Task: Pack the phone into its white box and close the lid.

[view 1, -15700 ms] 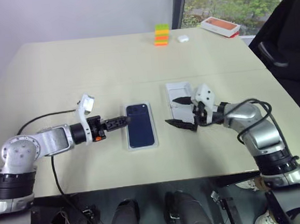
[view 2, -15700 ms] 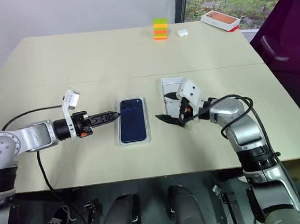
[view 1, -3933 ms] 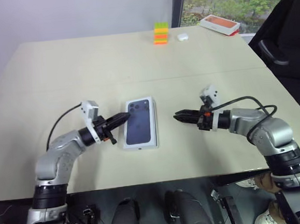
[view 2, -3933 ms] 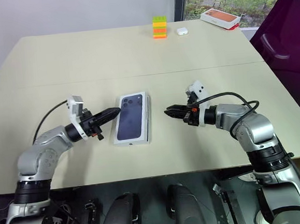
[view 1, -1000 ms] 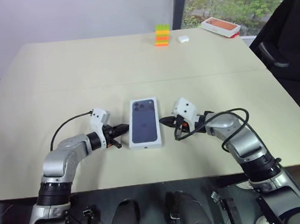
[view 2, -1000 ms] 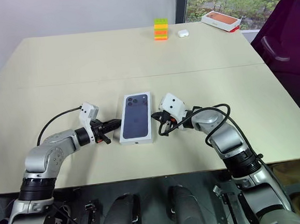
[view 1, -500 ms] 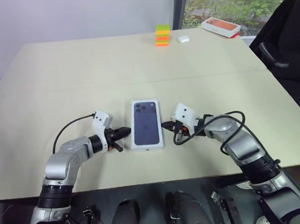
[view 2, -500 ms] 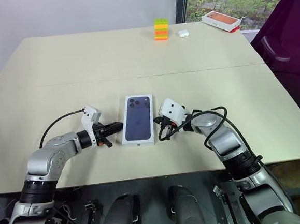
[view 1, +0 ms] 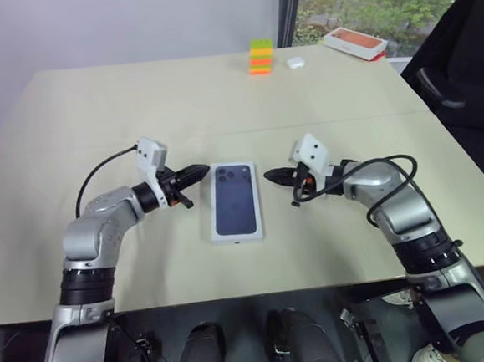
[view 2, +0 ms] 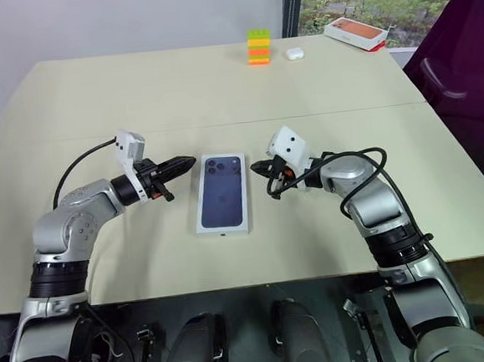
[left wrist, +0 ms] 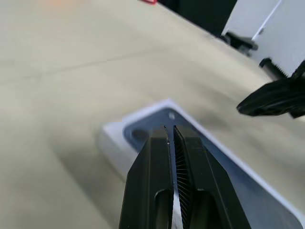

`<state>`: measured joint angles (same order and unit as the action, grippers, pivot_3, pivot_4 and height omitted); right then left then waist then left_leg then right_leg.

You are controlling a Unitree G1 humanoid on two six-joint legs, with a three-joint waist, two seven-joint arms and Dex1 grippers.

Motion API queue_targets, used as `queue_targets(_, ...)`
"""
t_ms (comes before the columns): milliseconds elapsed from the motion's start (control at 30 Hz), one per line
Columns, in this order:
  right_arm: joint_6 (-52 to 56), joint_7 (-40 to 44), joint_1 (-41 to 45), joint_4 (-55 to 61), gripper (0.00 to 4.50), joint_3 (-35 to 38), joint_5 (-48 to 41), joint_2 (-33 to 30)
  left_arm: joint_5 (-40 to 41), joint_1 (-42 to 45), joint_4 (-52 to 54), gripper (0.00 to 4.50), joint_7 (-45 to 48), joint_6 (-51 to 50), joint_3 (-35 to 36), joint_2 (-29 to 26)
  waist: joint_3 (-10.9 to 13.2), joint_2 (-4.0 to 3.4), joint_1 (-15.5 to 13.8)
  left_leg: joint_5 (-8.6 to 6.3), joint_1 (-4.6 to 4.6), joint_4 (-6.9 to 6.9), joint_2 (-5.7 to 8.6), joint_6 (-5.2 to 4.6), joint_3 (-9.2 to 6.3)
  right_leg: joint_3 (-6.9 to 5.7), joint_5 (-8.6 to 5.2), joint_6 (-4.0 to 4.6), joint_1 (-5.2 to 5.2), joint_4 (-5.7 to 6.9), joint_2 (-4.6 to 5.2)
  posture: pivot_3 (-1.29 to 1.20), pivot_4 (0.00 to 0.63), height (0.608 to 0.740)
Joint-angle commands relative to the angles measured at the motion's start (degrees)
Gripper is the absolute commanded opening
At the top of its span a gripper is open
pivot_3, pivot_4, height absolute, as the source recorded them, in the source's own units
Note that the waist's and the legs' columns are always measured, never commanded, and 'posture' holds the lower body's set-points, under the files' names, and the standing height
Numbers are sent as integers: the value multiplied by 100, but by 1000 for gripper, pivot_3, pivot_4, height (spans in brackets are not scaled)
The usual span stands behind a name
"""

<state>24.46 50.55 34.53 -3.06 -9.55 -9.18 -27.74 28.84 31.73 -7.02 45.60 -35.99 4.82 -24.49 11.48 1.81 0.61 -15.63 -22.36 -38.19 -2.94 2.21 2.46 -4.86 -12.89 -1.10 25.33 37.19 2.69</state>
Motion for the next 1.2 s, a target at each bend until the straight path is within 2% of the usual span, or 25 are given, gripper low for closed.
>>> queue_targets(33, -536, -449, 526, -634, 20, -128, 288, 485, -547, 552, -889, 271, 29, 823, -458, 388, 0, 0, -1, 0, -1, -1, 0, 0, 0, 0, 1, 1, 1, 0, -1, 0, 150, 740)
queue_targets(233, -994, -632, 713, -1422, 20, -332, 562, 916, -1036, 841, -1879, 271, 319, 1393, -833, 603, 0, 0, 13, 0, -2, 5, -2, 0, 2, 0, 0, 0, 4, 0, -2, 0, 150, 740)
queue_targets(400, -1030, -309, 379, -1379, 20, -602, 694, 799, -1208, 584, -1847, 271, 616, 1252, -1034, 438, -2, 0, 10, 0, -1, 8, -1, -1, 4, 0, -1, -2, 3, 1, 3, 0, 150, 740)
queue_targets(500, -931, 24, -1, -958, 20, -719, 671, 564, -1242, 213, -1440, 271, 903, 1150, -1139, 182, -6, -4, 22, -1, 18, 8, -1, -1, 5, 1, -1, -3, -13, 1, 2, 0, 150, 740)
queue_targets(667, -128, 790, -703, 518, 20, -569, -75, 29, -599, -486, 23, 271, 1383, 231, -1084, -257, -14, -14, 10, -2, 64, 14, -3, 0, 1, 1, -6, -7, -56, -3, 0, 0, 150, 740)
queue_targets(800, 309, 1078, -1188, 1458, 20, -405, -620, -325, -199, -1110, 1104, 271, 1601, -172, -1066, -601, -13, -15, 3, -3, 74, 22, -4, 0, 4, 9, -20, -26, -64, -8, 3, 0, 150, 740)
queue_targets(900, 463, 1175, -1463, 1850, 20, -359, -857, -502, -118, -1325, 1392, 271, 1509, -246, -983, -673, -12, -16, -2, -4, 71, 24, -4, 0, 3, 9, -23, -28, -61, -17, 3, 0, 150, 740)
queue_targets(1033, 570, 949, -1456, 1854, 20, -130, -1028, -471, -103, -1252, 1228, 271, 1191, -123, -674, -610, -11, -15, -9, -4, 69, 23, -2, 0, 1, 8, -23, -29, -61, -19, 3, 0, 150, 740)
queue_targets(1067, 658, 859, -1362, 1791, 0, 91, -1179, -450, -26, -1206, 1185, 671, 1181, -38, -451, -663, -11, -15, -9, -4, 66, 23, -2, 0, 1, 7, -23, -29, -60, -20, 3, 0, 150, 740)
queue_targets(1100, 777, 838, -1265, 1729, 253, 355, -1385, -479, 30, -1193, 1168, 811, 1285, 43, -234, -848, -9, -12, -7, -4, 63, 23, -2, 0, 1, 7, -23, -29, -57, -19, 3, 0, 150, 740)
queue_targets(1133, 865, 821, -1193, 1681, 541, 538, -1541, -507, 68, -1182, 1150, 1144, 1362, 103, -85, -983, -9, -11, 9, -4, 52, 22, -2, 0, 1, 7, -23, -29, -47, -19, 2, 0, 150, 740)
queue_targets(1200, 799, 835, -1112, 1606, 1281, 733, -1601, -620, 99, -1148, 1034, 2051, 1475, 256, 137, -1192, -9, -12, 9, -3, 10, 16, -2, -1, 3, 8, -18, -25, -2, -8, -1, 0, 150, 740)
